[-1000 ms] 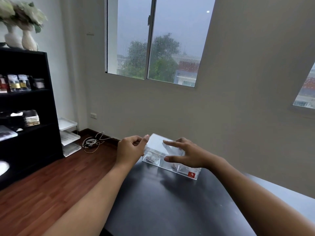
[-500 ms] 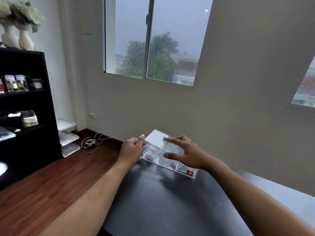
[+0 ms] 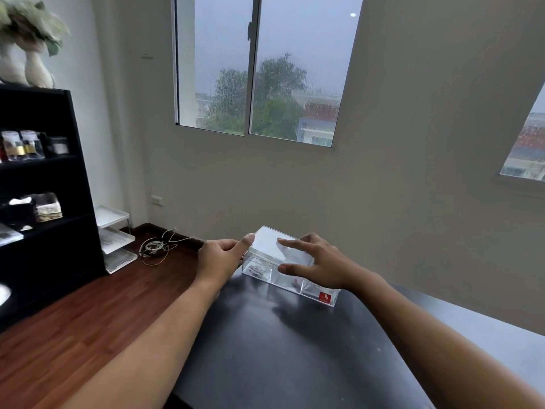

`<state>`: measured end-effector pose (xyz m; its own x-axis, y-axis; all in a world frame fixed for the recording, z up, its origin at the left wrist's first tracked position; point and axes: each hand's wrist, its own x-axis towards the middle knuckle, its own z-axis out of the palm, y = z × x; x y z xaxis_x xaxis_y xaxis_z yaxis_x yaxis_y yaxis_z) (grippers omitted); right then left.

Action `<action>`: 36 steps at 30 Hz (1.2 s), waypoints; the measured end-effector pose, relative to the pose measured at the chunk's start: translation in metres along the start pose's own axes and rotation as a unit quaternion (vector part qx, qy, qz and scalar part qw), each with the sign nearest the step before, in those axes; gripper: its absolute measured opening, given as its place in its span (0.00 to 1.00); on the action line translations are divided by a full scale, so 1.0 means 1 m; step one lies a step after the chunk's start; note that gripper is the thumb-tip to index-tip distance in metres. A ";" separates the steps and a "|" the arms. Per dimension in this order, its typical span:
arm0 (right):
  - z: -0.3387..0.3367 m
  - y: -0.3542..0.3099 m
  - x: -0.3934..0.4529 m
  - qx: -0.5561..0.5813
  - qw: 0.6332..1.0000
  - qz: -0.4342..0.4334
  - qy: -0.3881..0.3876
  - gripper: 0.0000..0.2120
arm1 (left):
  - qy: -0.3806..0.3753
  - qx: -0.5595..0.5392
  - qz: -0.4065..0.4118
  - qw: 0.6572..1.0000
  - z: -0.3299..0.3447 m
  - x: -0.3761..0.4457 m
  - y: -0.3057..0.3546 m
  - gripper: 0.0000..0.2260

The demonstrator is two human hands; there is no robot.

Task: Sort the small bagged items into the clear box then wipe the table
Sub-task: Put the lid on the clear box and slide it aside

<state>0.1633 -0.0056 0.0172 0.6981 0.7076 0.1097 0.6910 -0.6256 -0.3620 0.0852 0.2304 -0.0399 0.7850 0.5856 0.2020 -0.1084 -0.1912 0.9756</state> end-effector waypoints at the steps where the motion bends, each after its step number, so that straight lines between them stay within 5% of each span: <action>1: 0.000 0.000 0.000 -0.001 1.000 0.000 -0.002 0.33 | 0.005 0.002 -0.001 1.000 0.000 0.001 -0.001 0.23; 18: 0.001 0.001 0.001 0.003 1.000 0.008 -0.011 0.35 | 0.033 -0.101 -0.047 0.993 0.002 0.000 0.001 0.16; 32: -0.003 0.003 0.007 0.017 0.999 0.006 -0.048 0.34 | 0.022 -0.073 -0.043 0.996 0.002 -0.001 0.001 0.06; 36: -0.006 0.002 0.010 0.018 0.998 -0.003 -0.054 0.33 | 0.019 -0.054 -0.033 0.998 0.001 0.000 -0.001 0.10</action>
<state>0.1729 -0.0015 0.0232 0.6688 0.7433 0.0117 0.6859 -0.6109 -0.3954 0.0853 0.2298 -0.0408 0.7689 0.6241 0.1389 -0.1251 -0.0662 0.9899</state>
